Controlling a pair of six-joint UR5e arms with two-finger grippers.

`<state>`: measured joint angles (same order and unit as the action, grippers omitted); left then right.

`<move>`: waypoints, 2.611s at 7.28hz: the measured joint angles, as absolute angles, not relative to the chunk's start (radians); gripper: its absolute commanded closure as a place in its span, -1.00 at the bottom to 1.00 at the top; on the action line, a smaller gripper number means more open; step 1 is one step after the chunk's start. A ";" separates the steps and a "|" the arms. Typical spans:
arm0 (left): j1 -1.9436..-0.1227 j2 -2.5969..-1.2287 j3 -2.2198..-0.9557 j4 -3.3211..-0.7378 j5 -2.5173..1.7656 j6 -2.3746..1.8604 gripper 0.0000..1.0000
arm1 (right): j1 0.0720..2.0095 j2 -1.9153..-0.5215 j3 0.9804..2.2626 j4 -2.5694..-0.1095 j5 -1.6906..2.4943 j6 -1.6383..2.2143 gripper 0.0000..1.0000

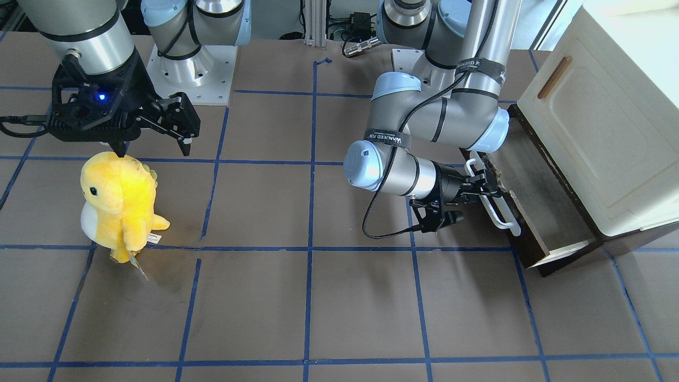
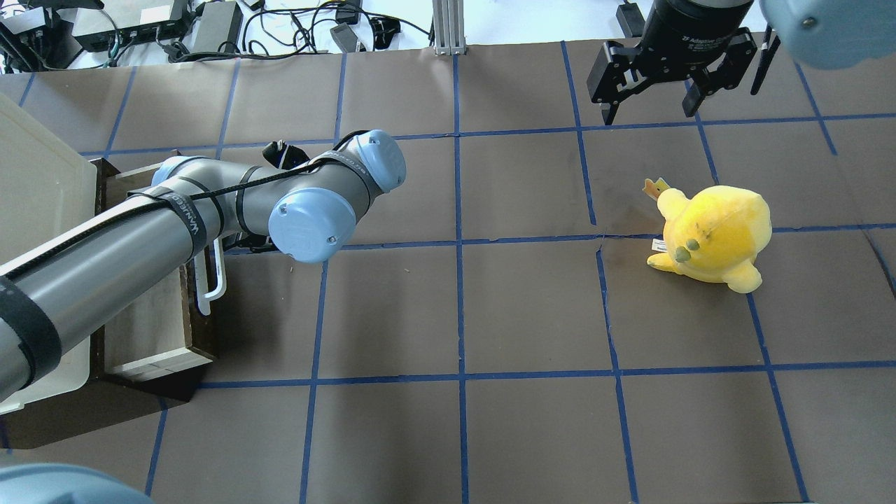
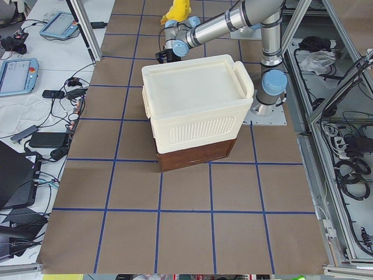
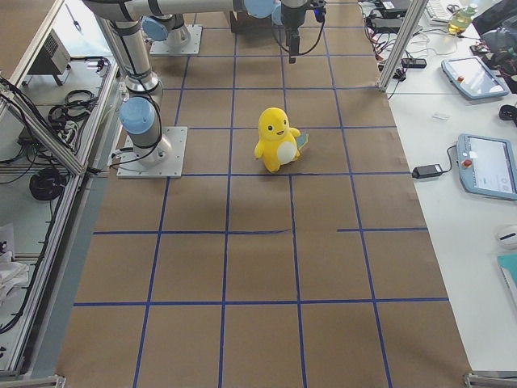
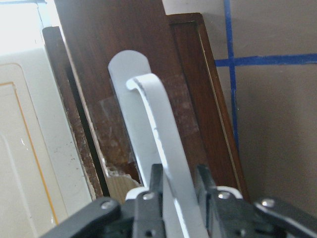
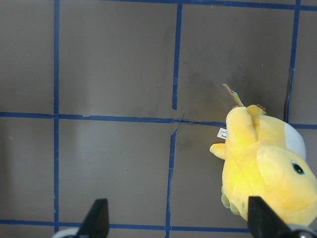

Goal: Pull drawer sideways

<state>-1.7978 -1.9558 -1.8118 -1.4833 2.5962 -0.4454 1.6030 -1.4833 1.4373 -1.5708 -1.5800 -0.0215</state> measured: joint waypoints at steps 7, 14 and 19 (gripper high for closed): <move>-1.829 -1.902 -1.505 -1.475 2.195 -0.239 -1.00 | 1.603 -1.483 1.437 -1.571 -1.580 -0.021 -1.00; -1.710 -1.571 -1.558 -1.486 1.641 -0.089 -0.99 | 1.603 -1.483 1.437 -1.571 -1.580 -0.022 -1.00; -1.621 -1.546 -1.606 -1.418 1.568 -0.067 -1.00 | 1.603 -1.483 1.437 -1.571 -1.580 -0.021 -1.00</move>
